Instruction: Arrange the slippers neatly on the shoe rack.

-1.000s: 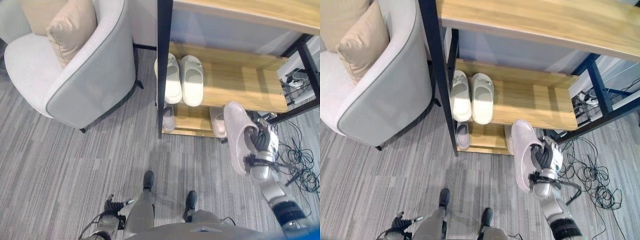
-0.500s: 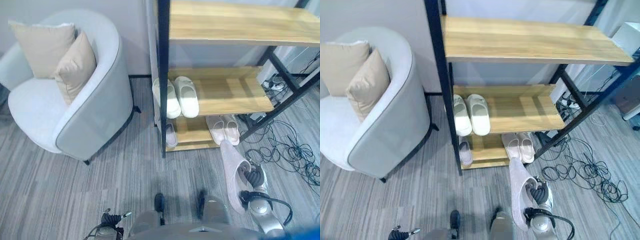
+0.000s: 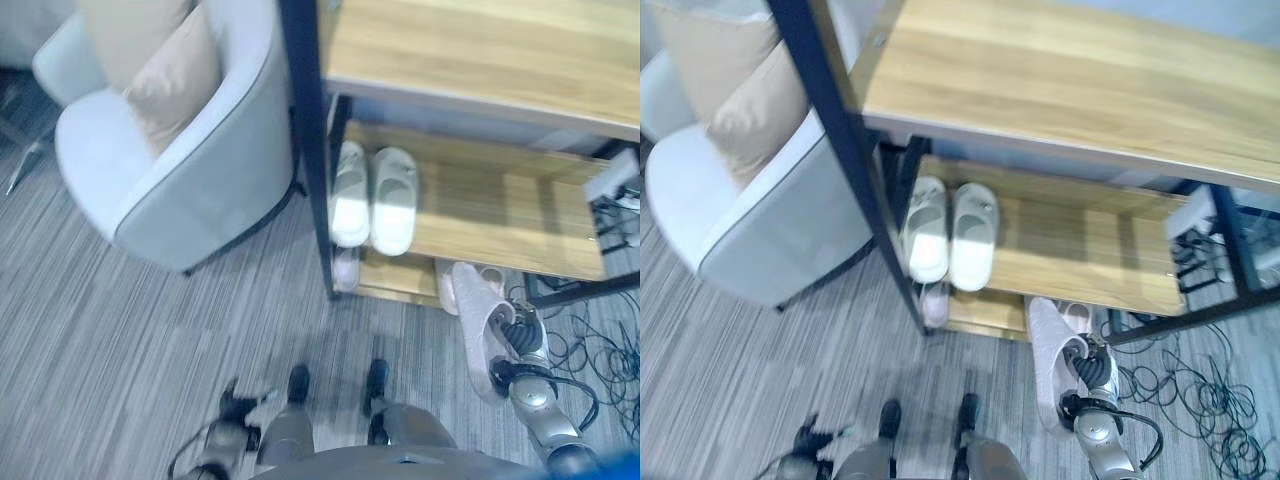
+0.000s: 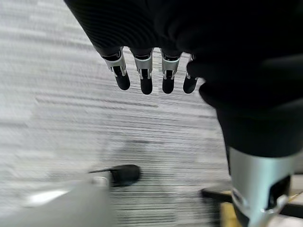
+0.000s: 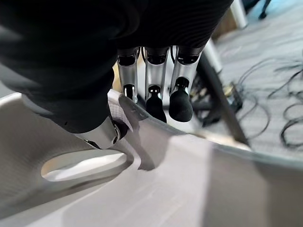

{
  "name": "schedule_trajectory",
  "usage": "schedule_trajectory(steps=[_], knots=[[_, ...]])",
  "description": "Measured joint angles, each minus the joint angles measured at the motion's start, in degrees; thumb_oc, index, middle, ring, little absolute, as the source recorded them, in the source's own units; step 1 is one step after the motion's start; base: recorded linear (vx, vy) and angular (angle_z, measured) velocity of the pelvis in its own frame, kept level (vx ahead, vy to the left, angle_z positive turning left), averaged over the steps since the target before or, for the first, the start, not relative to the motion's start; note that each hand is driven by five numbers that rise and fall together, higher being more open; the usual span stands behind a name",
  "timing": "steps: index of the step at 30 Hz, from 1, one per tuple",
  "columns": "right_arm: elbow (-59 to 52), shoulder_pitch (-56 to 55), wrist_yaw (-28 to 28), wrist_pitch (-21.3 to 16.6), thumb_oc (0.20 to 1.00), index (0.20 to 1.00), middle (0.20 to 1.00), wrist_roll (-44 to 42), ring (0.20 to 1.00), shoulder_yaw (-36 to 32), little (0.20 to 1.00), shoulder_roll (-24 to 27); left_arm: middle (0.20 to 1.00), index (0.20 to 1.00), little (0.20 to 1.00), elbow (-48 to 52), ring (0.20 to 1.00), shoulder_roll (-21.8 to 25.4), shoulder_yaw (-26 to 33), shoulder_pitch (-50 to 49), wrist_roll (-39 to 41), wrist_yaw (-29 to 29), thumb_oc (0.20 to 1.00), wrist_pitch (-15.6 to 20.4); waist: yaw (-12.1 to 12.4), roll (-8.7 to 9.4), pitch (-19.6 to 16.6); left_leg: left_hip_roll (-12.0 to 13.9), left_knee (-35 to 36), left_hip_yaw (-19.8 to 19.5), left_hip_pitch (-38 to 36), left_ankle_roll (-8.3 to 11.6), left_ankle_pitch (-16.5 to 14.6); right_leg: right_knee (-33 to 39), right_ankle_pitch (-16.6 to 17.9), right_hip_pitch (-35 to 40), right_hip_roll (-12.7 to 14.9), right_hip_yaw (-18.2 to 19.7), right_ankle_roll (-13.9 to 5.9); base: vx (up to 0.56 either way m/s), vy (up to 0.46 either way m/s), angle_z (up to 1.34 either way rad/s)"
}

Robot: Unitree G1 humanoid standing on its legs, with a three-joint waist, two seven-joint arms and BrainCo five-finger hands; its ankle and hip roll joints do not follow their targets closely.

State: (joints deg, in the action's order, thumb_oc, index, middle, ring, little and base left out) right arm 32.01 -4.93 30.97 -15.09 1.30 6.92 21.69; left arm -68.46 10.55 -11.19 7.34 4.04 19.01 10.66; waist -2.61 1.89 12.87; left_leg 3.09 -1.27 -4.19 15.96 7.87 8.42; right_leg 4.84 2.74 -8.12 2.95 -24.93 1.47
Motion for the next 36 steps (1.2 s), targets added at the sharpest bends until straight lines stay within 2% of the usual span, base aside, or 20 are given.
schedule_trajectory(steps=[1,2,3,4,5,7,9,12,15,17,18,19,23,26,27,28,29,31,33,36], knots=[[-2.4,1.6,0.2,-0.3,0.200,0.200,0.200,0.1,0.200,0.6,0.200,0.3,1.000,1.000,1.000,0.9,1.000,-0.2,-0.1,1.2,-1.0,0.2,1.000,-0.4,0.5,-0.16,1.2,1.7,-5.5,9.5,5.3,-2.03,-1.9,-1.1,-0.6,-2.2,0.0,-1.5,2.19,-0.06,0.018,0.70],[-4.1,3.1,0.5,-0.6,0.200,0.200,0.200,0.1,0.200,0.8,0.200,0.3,1.000,1.000,1.000,1.3,1.000,0.4,0.4,2.7,-0.9,0.6,1.000,-0.2,0.9,0.20,2.9,2.5,-10.2,13.2,8.5,-2.81,-3.3,-3.4,-1.2,-4.5,0.6,-2.0,2.45,0.02,0.043,0.28],[-3.5,5.9,0.6,-0.6,0.200,0.200,0.200,0.1,0.200,2.0,0.200,0.2,1.000,1.000,1.000,1.1,1.000,1.7,0.3,4.1,-1.0,1.3,1.000,-0.5,1.7,0.95,4.2,2.3,-11.4,12.6,9.4,-3.28,-5.3,-6.5,-1.9,-7.1,1.0,-1.0,1.56,0.01,0.031,-0.30],[-2.5,8.5,0.6,-0.6,0.200,0.200,0.200,0.9,0.200,3.1,0.200,0.1,1.000,1.000,1.000,0.0,1.000,2.6,0.2,4.5,-1.3,1.7,1.000,-0.4,2.7,1.46,5.2,2.1,-9.6,8.8,7.8,-3.60,-6.4,-10.1,-3.1,-9.6,1.1,0.7,1.92,0.01,0.046,-0.61],[-2.0,9.4,0.7,-0.6,0.200,0.200,0.200,2.0,0.200,3.1,0.200,0.1,1.000,1.000,1.000,-0.3,1.000,2.7,0.2,4.3,-1.4,2.0,1.000,-0.4,2.1,0.63,5.8,2.0,-7.8,6.5,5.8,-4.31,-6.8,-12.4,-4.0,-10.4,1.0,0.5,1.32,-0.02,0.061,-0.30],[-1.5,8.5,0.8,-0.3,0.200,0.200,0.200,2.3,0.200,2.9,0.200,-0.4,1.000,1.000,1.000,-0.1,1.000,3.3,0.1,4.5,-1.4,2.2,1.000,-0.2,0.6,1.74,6.8,0.9,-6.2,6.9,5.0,-5.84,-6.5,-17.1,-6.1,-12.2,3.3,0.6,0.36,-0.06,0.082,0.10],[-0.1,9.2,0.9,-0.2,0.200,0.200,0.200,2.3,0.200,4.8,0.200,-0.5,1.000,1.000,1.000,-0.2,1.000,4.3,0.2,4.7,-1.4,2.7,1.000,-0.2,0.6,3.40,7.7,-0.1,-12.0,8.3,8.0,-7.30,-8.9,-23.4,-8.4,-16.2,5.6,2.5,-0.12,-0.03,0.052,-0.18],[0.5,10.4,1.0,0.1,0.200,0.200,0.200,2.4,0.200,5.6,0.200,-0.5,1.000,1.000,1.000,-0.2,1.000,4.6,0.3,4.7,-1.3,4.1,1.000,0.0,1.2,3.37,9.1,-0.2,-20.9,9.6,12.1,-8.44,-13.4,-30.1,-10.4,-19.6,7.5,4.2,-0.25,-0.08,0.059,-0.21],[0.7,15.4,1.8,0.4,0.200,0.200,0.200,2.4,0.200,5.7,0.200,0.1,1.000,1.000,1.000,-0.2,1.000,6.1,0.3,6.1,-1.3,5.4,1.000,0.3,1.5,3.41,9.5,1.0,-36.4,9.8,22.1,-8.84,-20.6,-44.1,-16.5,-29.2,9.4,7.0,0.11,-0.08,0.024,-0.13],[0.6,19.2,2.2,0.8,0.200,0.200,0.200,2.5,0.200,5.8,0.200,0.9,1.000,1.000,1.000,0.2,1.000,6.7,0.9,8.9,-1.2,6.3,1.000,0.4,2.1,3.19,11.5,1.5,-43.1,9.2,26.7,-8.94,-22.5,-50.8,-18.5,-33.3,10.3,7.5,0.40,-0.12,-0.022,0.03],[-0.1,20.4,3.0,1.0,0.200,0.200,0.200,3.5,0.200,6.4,0.200,1.6,1.000,1.000,1.000,1.2,1.000,6.5,1.6,8.4,-1.1,6.5,1.000,1.2,1.9,2.92,11.4,2.1,-47.3,8.9,29.4,-8.45,-23.8,-54.8,-19.9,-35.8,10.3,9.0,-0.35,-0.08,-0.034,0.02],[-2.9,21.2,3.8,0.9,0.200,0.200,0.200,4.2,0.200,6.7,0.200,3.9,1.000,1.000,1.000,2.6,1.000,6.7,1.6,8.5,-0.9,6.9,1.000,1.6,2.0,3.04,10.2,2.6,-54.1,8.7,35.5,-9.39,-27.5,-61.3,-23.8,-42.0,10.9,10.2,1.43,-0.06,-0.040,0.00],[-3.4,33.7,5.0,2.4,0.200,0.200,0.200,4.6,0.200,6.1,0.200,6.0,1.000,1.000,1.000,5.1,1.000,8.3,1.6,11.7,-0.1,8.9,1.000,2.0,2.9,3.04,10.9,3.9,-73.9,5.7,54.8,-8.96,-32.0,-81.0,-29.4,-60.2,13.0,10.4,4.81,-0.02,-0.020,0.07],[-4.2,38.0,4.3,3.6,0.200,0.200,0.200,4.6,0.200,8.4,0.200,7.4,1.000,1.000,1.000,9.3,1.000,9.3,0.1,10.9,0.0,10.5,1.000,2.4,3.7,2.67,10.6,4.3,-80.2,4.8,59.9,-8.63,-33.3,-87.6,-31.5,-65.6,13.2,11.4,5.34,0.09,0.046,-0.04],[-5.8,39.4,3.9,4.9,0.200,0.200,0.200,4.6,0.200,8.9,0.200,8.9,1.000,1.000,1.000,11.2,1.000,9.7,0.1,11.5,1.3,11.3,1.000,2.6,3.6,1.74,9.1,4.5,-83.5,3.9,65.2,-8.18,-33.8,-90.3,-31.7,-70.6,13.2,11.3,5.00,0.21,0.082,-0.15],[-5.8,39.6,2.7,7.4,0.200,0.200,0.200,5.4,0.200,9.8,0.200,10.1,1.000,1.000,1.000,14.6,1.000,10.2,-1.1,10.6,2.2,11.8,1.000,2.3,3.2,1.00,5.7,3.8,-90.5,3.1,69.0,-8.95,-36.7,-101.0,-33.8,-74.2,13.4,16.3,3.65,0.23,0.080,-0.18],[-5.3,41.5,2.1,9.2,0.200,0.200,0.200,6.3,0.200,9.9,0.200,12.1,1.000,1.000,1.000,16.6,1.000,10.1,-2.2,9.5,2.4,12.8,1.000,2.8,3.6,-1.07,0.3,3.7,-100.5,2.9,75.5,-10.07,-40.6,-109.2,-40.9,-79.4,14.2,18.0,3.41,0.22,0.060,-0.05],[-5.4,42.8,1.9,10.2,0.200,0.200,0.200,6.5,0.200,9.8,0.200,12.4,1.000,1.000,1.000,17.7,1.000,10.6,-2.5,10.3,3.7,13.0,1.000,3.1,3.4,-2.41,-0.5,3.5,-106.5,2.4,78.0,-8.28,-42.1,-114.5,-42.4,-81.8,14.4,19.2,2.17,0.24,0.070,-0.10],[-3.7,47.1,2.8,13.0,0.200,0.200,0.200,6.9,0.200,9.4,0.200,12.9,1.000,1.000,1.000,21.7,1.000,12.6,-4.0,8.1,4.5,13.6,1.000,3.2,3.7,-3.17,-1.7,3.8,-117.8,1.0,81.3,-8.80,-47.8,-124.8,-46.5,-85.9,15.0,21.4,1.83,0.21,0.089,-0.37],[-1.6,50.5,3.1,15.6,0.200,0.200,0.200,6.9,0.200,10.3,0.200,13.3,1.000,1.000,1.000,22.4,1.000,13.2,-3.5,7.9,6.8,13.5,1.000,2.7,3.6,-3.19,-1.5,4.6,-123.3,0.5,83.2,-8.89,-49.9,-129.3,-47.1,-87.9,14.9,22.5,1.25,0.14,0.084,-0.27]])
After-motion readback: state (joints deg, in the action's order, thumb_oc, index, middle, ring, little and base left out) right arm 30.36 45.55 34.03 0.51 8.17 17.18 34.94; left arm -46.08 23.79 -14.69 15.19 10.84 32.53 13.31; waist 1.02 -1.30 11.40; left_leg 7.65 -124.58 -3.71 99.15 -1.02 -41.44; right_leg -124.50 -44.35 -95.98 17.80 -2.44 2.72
